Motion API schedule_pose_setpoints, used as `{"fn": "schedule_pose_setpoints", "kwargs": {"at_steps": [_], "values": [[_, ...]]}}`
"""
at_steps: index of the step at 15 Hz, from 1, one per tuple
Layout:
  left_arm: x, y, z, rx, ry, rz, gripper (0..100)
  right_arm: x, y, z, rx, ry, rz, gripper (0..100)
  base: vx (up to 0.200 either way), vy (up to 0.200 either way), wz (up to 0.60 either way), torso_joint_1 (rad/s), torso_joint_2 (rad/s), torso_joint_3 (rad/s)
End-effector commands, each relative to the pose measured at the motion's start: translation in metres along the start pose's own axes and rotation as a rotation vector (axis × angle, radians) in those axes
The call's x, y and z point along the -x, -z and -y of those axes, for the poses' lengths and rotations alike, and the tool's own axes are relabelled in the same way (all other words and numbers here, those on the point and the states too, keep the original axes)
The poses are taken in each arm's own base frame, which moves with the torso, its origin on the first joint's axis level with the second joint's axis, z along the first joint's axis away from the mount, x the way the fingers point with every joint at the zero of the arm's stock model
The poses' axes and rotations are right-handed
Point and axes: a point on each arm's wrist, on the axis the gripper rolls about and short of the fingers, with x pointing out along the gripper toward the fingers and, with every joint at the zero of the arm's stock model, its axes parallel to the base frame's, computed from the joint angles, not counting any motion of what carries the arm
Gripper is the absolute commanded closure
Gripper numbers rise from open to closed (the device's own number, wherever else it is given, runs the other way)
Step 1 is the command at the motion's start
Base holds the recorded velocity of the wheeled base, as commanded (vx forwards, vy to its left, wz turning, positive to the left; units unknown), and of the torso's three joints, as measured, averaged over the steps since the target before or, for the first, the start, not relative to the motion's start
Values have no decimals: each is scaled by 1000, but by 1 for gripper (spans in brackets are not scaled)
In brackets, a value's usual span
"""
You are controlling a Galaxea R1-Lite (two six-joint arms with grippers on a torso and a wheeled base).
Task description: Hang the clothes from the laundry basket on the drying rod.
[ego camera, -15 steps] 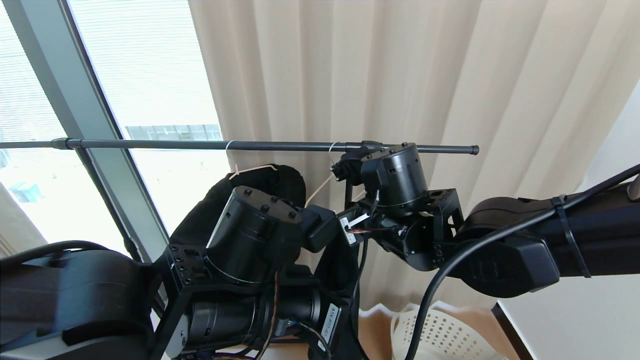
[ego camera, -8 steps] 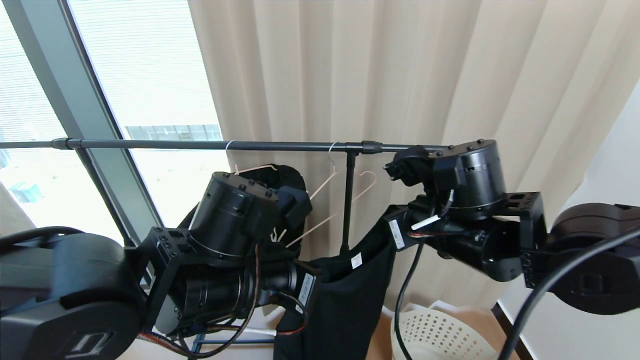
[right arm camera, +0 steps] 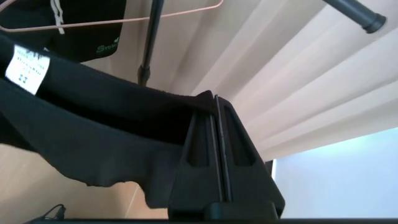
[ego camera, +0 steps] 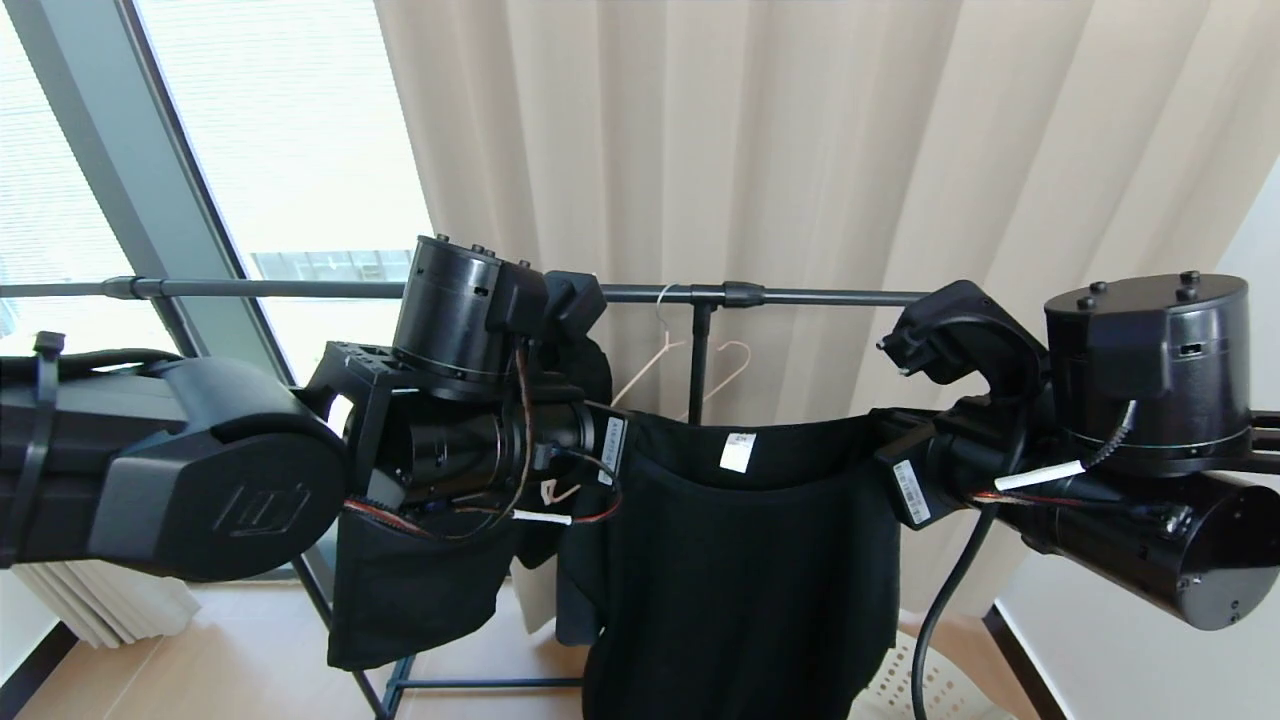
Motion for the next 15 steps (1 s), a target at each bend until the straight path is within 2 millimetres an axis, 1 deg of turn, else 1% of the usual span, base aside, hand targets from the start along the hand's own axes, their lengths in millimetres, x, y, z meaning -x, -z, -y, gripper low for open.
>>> {"fn": "schedule_pose_setpoints", "kwargs": {"at_steps": [1,4,6,8,11,15], "values": [[-8,1,0,-3,-2,-11,100,7,-3,4,-12,2,23,100,0,0,0,0,0,0],[-4,1,1,-5,-5,-8,100,7,-3,5,-16,2,25,100,0,0,0,0,0,0],[4,-2,5,-9,-15,12,100,7,-3,5,-17,2,26,100,0,0,0,0,0,0],[5,4,5,-12,-14,-3,100,8,-4,5,-20,3,31,100,0,0,0,0,0,0],[9,1,5,-11,-17,8,100,8,-3,5,-18,3,29,100,0,0,0,0,0,0],[9,5,4,-11,-17,-4,100,8,-3,6,-21,4,30,100,0,0,0,0,0,0]]}}
